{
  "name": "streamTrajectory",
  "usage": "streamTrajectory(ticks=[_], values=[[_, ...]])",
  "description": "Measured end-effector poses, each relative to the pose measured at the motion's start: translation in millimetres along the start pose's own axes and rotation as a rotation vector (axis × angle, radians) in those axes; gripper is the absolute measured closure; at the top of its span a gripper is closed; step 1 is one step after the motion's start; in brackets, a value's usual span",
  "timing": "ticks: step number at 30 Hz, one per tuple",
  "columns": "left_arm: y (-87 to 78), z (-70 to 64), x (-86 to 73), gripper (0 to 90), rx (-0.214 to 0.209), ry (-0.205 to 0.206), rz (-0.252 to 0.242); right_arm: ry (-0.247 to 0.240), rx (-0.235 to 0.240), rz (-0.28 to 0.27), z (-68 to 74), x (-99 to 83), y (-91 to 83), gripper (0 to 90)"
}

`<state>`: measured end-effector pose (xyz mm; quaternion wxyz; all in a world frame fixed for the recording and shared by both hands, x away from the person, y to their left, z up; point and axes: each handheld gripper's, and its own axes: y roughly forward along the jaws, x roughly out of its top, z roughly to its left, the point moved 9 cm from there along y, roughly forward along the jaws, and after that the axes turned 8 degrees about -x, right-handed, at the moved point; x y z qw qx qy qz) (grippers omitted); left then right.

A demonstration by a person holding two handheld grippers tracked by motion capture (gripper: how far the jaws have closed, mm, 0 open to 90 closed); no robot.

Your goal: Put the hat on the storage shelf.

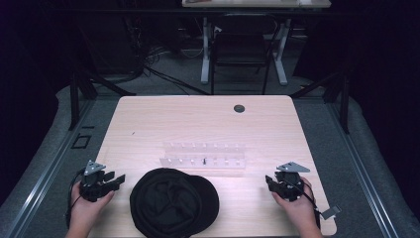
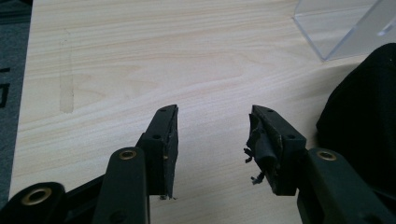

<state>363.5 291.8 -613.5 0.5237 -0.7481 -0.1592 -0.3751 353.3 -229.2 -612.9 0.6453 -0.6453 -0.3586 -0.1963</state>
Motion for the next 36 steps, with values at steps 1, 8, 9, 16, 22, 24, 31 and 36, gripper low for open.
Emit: streamTrajectory(ticks=[1, 8, 9, 16, 22, 24, 31, 36], values=[[0.0, 0.0, 0.0, 52.3, 0.0, 0.0, 0.0, 0.0, 0.0, 0.0, 0.0, 0.0, 0.0, 56.7], [1.3, -4.9, -1.4, 52.1, -0.023, -0.019, 0.023, -0.018, 0.005, 0.006, 7.7, -2.0, 1.8, 54.8], [1.6, -5.7, -1.8, 52.4, -0.027, -0.029, 0.03, -0.024, 0.003, 0.007, 8.2, -2.3, 1.8, 54.8], [-2.1, -22.7, -4.4, 52.7, -0.09, -0.062, 0.108, -0.03, 0.077, 0.034, 24.7, -2.9, -5.6, 57.9], [-10.1, -33.3, -0.2, 53.4, -0.119, -0.06, 0.117, -0.07, 0.082, 0.02, 34.9, -0.9, -9.8, 58.4], [-14.1, -36.5, 2.0, 53.9, -0.131, -0.077, 0.122, -0.077, 0.081, 0.018, 37.4, 0.9, -13.8, 58.2], [-24.3, -42.1, 5.2, 56.1, -0.142, -0.083, 0.155, -0.111, 0.078, -0.021, 46.1, 8.5, -23.9, 58.0], [-30.7, -49.8, -3.4, 55.7, -0.165, -0.104, 0.177, -0.144, 0.096, -0.044, 55.0, 13.1, -33.1, 58.7]])
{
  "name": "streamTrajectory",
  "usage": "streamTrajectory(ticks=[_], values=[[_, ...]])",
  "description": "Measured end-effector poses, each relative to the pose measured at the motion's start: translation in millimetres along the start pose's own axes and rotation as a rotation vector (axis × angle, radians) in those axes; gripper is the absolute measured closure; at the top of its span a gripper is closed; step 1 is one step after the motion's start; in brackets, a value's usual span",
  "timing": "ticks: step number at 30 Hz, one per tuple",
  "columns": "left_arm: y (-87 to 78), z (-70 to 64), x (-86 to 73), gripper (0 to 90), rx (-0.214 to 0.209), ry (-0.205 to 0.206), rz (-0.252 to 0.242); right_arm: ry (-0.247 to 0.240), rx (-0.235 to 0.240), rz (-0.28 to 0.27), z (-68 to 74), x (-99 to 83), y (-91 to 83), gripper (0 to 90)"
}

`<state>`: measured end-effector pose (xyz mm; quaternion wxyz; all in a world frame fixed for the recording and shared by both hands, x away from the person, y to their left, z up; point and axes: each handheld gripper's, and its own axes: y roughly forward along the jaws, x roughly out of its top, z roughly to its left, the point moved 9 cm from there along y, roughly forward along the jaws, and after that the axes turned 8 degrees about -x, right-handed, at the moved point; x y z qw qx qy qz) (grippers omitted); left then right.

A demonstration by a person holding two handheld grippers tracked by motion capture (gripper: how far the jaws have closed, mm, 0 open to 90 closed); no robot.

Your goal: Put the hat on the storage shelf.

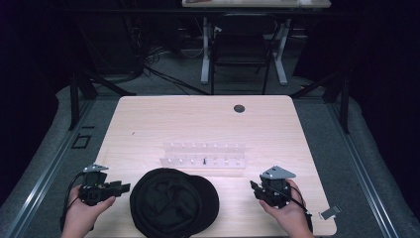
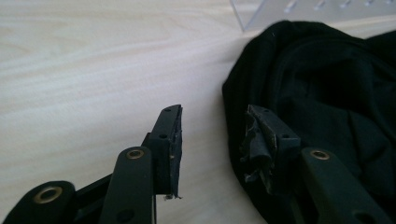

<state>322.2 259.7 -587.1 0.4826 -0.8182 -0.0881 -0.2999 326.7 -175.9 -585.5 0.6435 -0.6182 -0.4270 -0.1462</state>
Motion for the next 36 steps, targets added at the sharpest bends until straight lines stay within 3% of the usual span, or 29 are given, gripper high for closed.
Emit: streamTrajectory(ticks=[10, 13, 14, 26, 33, 36], values=[[-0.3, -19.1, -11.9, 52.7, -0.041, -0.012, 0.026, -0.007, 0.05, -0.016, 11.7, 2.1, -5.2, 62.4], [3.9, -18.3, -16.3, 55.2, -0.028, -0.022, 0.044, -0.01, 0.057, -0.012, 15.3, 1.0, -5.1, 63.0], [6.1, -18.1, -19.1, 55.9, -0.044, -0.043, 0.052, -0.019, 0.061, -0.01, 16.6, 0.7, -4.9, 63.0], [13.9, -17.5, -24.7, 63.2, -0.086, -0.107, 0.064, -0.025, 0.085, 0.005, 22.7, -1.2, -2.1, 63.9], [17.3, -18.4, -26.9, 82.3, -0.103, -0.122, 0.08, -0.022, 0.096, 0.013, 25.9, -2.2, -0.2, 63.9], [15.6, -16.6, -24.3, 84.3, -0.102, -0.139, 0.071, -0.022, 0.092, 0.012, 24.3, -2.5, 0.2, 63.9]])
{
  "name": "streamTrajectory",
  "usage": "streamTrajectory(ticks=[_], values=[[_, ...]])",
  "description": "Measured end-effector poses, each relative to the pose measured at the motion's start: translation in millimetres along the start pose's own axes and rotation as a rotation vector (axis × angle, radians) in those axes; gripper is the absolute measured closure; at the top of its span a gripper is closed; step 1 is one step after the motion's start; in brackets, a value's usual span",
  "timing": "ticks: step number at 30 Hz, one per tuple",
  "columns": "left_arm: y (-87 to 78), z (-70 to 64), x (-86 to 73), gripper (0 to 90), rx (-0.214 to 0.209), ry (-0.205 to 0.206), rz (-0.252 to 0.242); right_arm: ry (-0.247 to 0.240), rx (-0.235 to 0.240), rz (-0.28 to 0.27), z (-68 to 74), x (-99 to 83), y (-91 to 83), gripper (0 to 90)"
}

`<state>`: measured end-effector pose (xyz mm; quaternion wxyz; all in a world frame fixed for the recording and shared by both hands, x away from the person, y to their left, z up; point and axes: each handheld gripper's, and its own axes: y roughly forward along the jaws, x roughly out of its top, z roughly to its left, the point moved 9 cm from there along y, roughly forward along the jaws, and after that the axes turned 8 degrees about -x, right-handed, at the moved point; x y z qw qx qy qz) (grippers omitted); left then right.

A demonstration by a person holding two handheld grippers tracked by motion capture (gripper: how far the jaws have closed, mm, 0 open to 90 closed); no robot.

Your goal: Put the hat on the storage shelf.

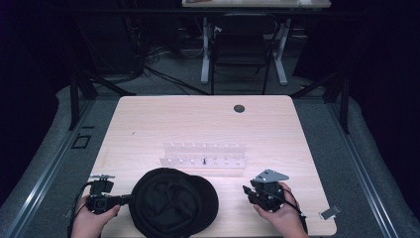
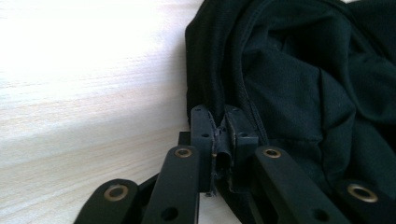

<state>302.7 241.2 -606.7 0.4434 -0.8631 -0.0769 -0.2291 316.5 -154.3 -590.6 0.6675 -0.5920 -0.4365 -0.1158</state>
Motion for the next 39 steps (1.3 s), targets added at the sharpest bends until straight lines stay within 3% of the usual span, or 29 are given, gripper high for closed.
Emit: streamTrajectory(ticks=[7, 12, 17, 18, 26, 39], values=[[-14.4, 12.7, 8.1, 84.9, 0.033, -0.044, -0.042, 0.008, -0.002, 0.004, -3.2, -1.3, 0.0, 63.7], [-28.2, 26.5, 11.3, 84.9, 0.059, -0.058, -0.043, 0.021, -0.005, 0.005, -6.2, -2.2, 1.0, 63.6], [-32.8, 31.3, 13.5, 84.6, 0.066, -0.065, -0.04, 0.019, -0.006, 0.011, -8.0, -3.1, 1.5, 63.5], [-33.1, 31.7, 12.6, 84.1, 0.059, -0.058, -0.011, 0.023, -0.008, 0.011, -8.7, -3.4, 1.9, 63.4], [-30.0, 36.3, 12.2, 80.7, 0.052, -0.076, 0.055, 0.025, -0.009, 0.017, -9.1, -4.1, 2.0, 63.2], [-21.7, 49.1, 8.8, 71.8, -0.05, -0.142, 0.155, 0.032, -0.006, 0.013, -10.0, -4.6, 4.0, 62.8]])
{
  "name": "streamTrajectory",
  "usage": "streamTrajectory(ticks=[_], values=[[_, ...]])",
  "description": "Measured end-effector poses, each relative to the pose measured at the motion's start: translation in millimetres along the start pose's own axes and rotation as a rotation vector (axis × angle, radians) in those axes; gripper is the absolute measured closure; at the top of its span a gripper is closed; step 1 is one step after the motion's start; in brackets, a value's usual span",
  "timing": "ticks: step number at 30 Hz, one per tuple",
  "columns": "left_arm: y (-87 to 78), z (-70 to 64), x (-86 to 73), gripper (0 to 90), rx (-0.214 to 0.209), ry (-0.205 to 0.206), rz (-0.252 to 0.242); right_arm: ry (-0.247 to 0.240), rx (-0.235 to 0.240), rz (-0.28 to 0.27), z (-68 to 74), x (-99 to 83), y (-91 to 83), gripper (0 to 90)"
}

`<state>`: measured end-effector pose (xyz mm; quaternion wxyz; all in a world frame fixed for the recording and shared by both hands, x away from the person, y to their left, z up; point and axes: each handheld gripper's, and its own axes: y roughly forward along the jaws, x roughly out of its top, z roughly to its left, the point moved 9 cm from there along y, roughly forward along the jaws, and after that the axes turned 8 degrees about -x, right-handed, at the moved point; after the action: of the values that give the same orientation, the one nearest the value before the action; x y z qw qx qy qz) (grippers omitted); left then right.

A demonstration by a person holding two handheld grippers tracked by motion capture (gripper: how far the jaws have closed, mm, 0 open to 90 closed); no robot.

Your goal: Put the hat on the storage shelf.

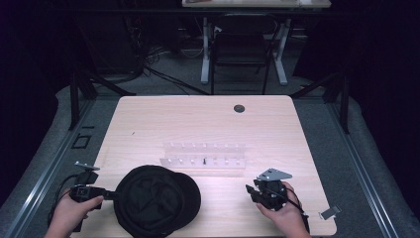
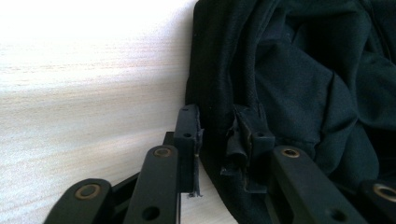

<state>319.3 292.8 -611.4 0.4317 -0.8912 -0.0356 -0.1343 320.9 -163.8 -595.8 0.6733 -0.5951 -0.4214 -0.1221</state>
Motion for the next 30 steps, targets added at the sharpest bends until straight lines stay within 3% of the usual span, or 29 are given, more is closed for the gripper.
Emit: streamTrajectory(ticks=[1, 2, 3, 5, 9, 17, 27, 30], values=[[0.0, 1.7, 0.5, 70.9, -0.009, 0.015, 0.006, 0.001, 0.004, -0.001, 0.6, 0.2, 0.1, 62.6], [1.0, 0.2, 0.5, 70.9, -0.023, -0.014, 0.003, 0.001, 0.004, -0.001, 0.6, 0.2, 0.1, 62.6], [1.1, 2.2, 0.7, 69.0, -0.024, -0.002, 0.008, -0.004, 0.004, 0.003, 0.3, 0.1, -0.1, 62.6], [3.3, 4.2, 0.1, 67.9, -0.034, -0.021, 0.009, 0.0, 0.001, 0.0, 0.2, 0.1, 0.2, 62.4], [7.2, 6.6, -1.3, 70.3, -0.011, -0.007, 0.02, 0.002, 0.005, -0.002, 0.8, 0.1, 0.8, 62.4], [10.3, 2.2, -0.9, 81.8, -0.009, 0.004, 0.034, 0.008, 0.007, -0.003, 1.2, 0.3, 1.1, 62.3], [2.6, -4.8, 3.3, 84.1, -0.011, 0.016, 0.039, 0.008, 0.004, 0.0, -1.2, -0.4, 1.7, 62.0], [-2.0, -10.5, 5.3, 84.4, -0.028, -0.006, 0.037, 0.016, 0.008, -0.002, -1.0, -0.4, 1.6, 61.8]])
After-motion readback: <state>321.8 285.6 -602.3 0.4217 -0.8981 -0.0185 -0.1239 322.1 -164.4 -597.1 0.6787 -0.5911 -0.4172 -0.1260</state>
